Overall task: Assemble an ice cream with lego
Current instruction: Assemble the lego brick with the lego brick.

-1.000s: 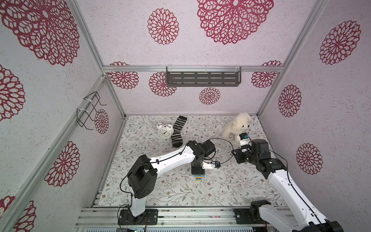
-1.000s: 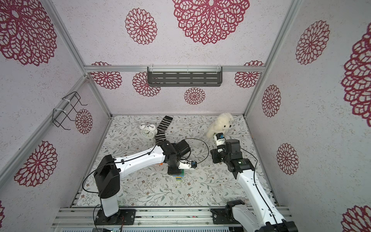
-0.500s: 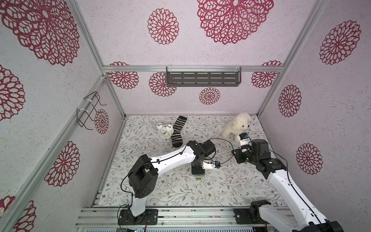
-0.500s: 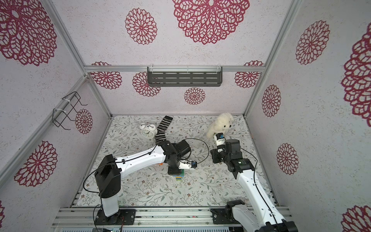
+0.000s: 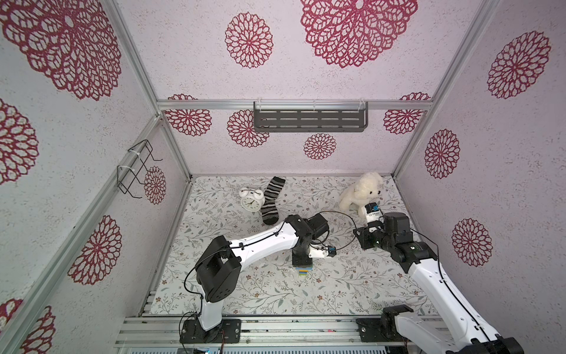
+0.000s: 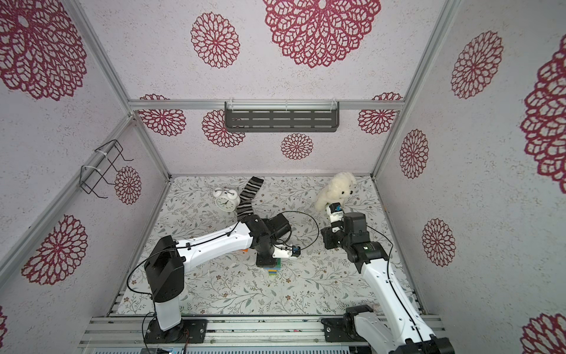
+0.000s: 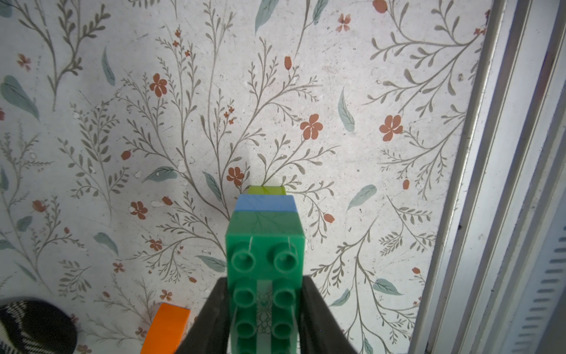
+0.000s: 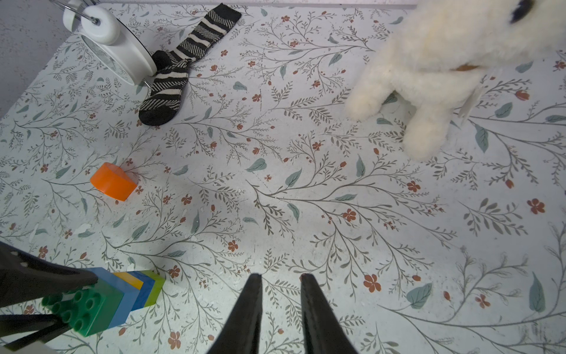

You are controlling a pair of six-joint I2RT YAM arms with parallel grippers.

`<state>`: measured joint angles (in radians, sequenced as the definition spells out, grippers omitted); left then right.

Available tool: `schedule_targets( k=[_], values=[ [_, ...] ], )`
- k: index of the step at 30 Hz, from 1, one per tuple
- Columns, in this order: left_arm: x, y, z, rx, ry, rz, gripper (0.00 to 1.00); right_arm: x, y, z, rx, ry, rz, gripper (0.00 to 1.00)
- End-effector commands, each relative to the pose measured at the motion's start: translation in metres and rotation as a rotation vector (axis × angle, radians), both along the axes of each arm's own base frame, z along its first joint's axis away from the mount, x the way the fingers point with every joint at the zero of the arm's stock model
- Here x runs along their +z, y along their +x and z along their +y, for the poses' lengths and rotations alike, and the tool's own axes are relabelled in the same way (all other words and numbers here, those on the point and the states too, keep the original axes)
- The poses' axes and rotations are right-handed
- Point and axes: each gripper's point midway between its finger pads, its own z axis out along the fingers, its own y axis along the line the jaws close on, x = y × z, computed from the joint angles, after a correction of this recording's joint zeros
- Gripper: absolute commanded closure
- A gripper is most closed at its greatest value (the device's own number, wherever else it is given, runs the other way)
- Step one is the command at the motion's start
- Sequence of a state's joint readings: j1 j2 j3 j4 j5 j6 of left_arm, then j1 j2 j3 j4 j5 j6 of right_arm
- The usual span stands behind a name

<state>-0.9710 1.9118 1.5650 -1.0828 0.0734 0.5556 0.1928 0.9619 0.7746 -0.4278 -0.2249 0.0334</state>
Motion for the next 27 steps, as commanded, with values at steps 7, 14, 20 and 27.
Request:
schedule_targets(
  k=[7, 14, 20, 27],
  values=[
    [-0.056, -0.026, 0.013, -0.016, 0.127, 0.126, 0.78, 0.000, -0.001, 0.001, 0.017, -0.001, -0.012, 0.73],
    [-0.044, -0.021, 0.010, -0.017, 0.110, 0.100, 0.73, 0.001, -0.001, 0.001, 0.019, -0.001, -0.014, 0.74],
    [-0.036, -0.018, 0.007, -0.018, 0.097, 0.086, 0.66, 0.001, -0.001, 0.001, 0.019, 0.000, -0.015, 0.74],
    [-0.029, -0.016, 0.005, -0.014, 0.087, 0.072, 0.60, 0.001, 0.000, 0.001, 0.020, -0.001, -0.014, 0.74]
  ],
)
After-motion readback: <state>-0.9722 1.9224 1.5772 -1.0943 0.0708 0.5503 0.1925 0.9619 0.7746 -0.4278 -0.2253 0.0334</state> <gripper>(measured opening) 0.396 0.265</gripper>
